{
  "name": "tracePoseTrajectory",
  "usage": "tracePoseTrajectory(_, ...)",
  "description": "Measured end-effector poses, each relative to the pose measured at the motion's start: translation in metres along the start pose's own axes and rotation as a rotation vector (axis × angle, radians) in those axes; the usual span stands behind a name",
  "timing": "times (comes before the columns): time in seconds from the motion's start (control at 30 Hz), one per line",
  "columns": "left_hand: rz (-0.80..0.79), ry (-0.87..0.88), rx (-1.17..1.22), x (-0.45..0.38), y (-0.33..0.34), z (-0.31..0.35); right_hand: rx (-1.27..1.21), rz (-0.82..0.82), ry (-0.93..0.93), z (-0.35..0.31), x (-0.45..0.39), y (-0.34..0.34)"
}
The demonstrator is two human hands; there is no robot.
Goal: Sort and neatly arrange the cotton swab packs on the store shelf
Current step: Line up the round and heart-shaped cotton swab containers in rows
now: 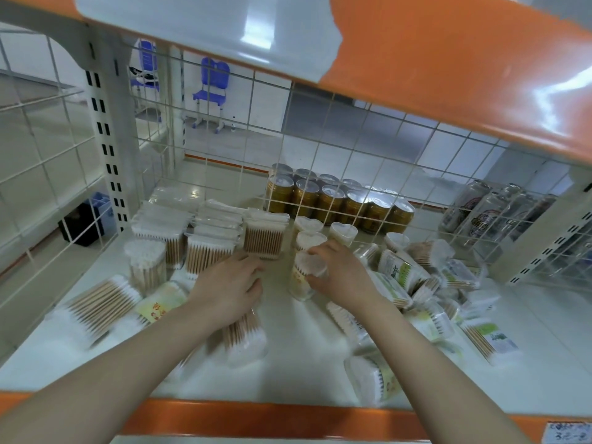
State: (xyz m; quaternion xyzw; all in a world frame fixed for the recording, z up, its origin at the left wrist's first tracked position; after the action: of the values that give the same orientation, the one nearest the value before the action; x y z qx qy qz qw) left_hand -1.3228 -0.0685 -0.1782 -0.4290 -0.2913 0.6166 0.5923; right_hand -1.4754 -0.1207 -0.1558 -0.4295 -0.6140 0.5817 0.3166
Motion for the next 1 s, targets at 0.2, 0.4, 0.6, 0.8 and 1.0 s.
tracePoseTrajectory(0.2,0.009,-0.019,0.026,0.002,-0.001,-0.001,0.038,-0.002,0.003,0.005,-0.005,0.003)
tracePoseTrajectory(0.4,0.023,-0.011,0.024,0.002,0.001,0.0,0.01,0.009,0.0,0.01,-0.003,0.006)
tracePoseTrajectory(0.6,0.02,-0.006,0.027,-0.002,0.003,0.004,-0.074,0.016,0.026,0.022,-0.003,-0.002)
tracePoseTrajectory(0.8,0.02,0.017,0.029,-0.006,0.004,0.018,-0.178,0.124,0.064,0.039,-0.003,-0.02)
tracePoseTrajectory(1.0,0.0,0.02,0.025,-0.009,0.008,0.025,-0.146,0.182,0.166,0.068,-0.015,-0.025)
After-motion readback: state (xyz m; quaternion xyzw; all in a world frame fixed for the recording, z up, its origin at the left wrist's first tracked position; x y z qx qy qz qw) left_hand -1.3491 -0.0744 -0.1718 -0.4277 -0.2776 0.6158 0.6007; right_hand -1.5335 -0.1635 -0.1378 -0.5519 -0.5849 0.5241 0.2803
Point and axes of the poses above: each hand's wrist, its own x-axis away from the middle knuckle, its own y-axis out of the palm, z = x × y, the point moved 7 cm from there along -x, towards the middle knuckle, and after that the axes turned 4 degrees about x, right-handed, at the moved point
